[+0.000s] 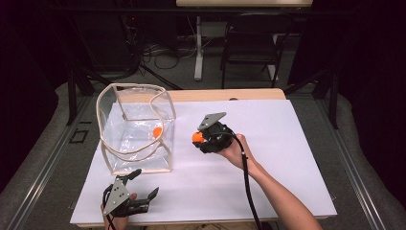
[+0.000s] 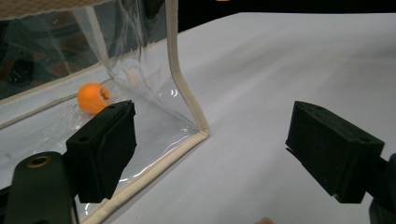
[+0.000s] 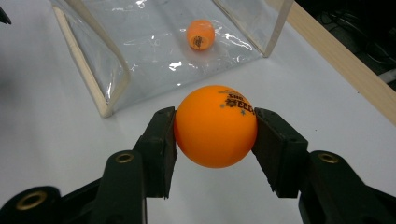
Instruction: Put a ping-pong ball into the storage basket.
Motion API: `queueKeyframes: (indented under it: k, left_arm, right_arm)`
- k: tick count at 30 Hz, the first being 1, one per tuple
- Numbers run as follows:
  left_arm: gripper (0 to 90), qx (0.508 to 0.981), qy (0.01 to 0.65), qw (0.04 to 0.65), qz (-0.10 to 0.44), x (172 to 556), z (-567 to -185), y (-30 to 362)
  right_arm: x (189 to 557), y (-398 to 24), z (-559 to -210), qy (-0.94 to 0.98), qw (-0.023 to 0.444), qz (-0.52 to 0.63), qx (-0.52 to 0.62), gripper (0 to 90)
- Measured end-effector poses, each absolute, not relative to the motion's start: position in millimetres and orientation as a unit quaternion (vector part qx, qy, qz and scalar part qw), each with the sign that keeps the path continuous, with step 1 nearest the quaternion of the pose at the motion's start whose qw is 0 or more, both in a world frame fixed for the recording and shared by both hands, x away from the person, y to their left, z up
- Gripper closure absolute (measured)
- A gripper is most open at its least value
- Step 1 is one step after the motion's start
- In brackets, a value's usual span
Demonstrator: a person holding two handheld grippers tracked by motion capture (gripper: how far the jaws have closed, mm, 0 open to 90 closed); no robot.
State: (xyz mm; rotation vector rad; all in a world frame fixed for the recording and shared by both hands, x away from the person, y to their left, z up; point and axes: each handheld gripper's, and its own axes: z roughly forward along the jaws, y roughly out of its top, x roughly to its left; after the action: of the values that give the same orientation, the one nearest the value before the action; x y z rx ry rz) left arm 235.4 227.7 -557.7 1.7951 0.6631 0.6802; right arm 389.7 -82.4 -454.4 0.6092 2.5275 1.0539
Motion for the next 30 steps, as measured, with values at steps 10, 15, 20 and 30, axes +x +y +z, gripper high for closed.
queueKeyframes:
  k: [10,15,20,30]
  left_arm:
    - [15.7,0.752,0.279,0.526,0.283,238,-558,228]
    - [15.7,0.75,0.28,0.527,0.285,237,-558,229]
    - [15.7,0.75,0.28,0.527,0.285,237,-558,229]
    - [15.7,0.749,0.279,0.528,0.285,236,-558,229]
  right_arm:
    - [393,-83,-439,0.886,0.179,0.374,0.21,50.8]
    - [395,-81,-435,0.885,0.181,0.375,0.209,50.8]
    - [397,-76,-433,0.885,0.182,0.375,0.207,50.8]
    - [402,-69,-424,0.881,0.187,0.384,0.203,50.8]
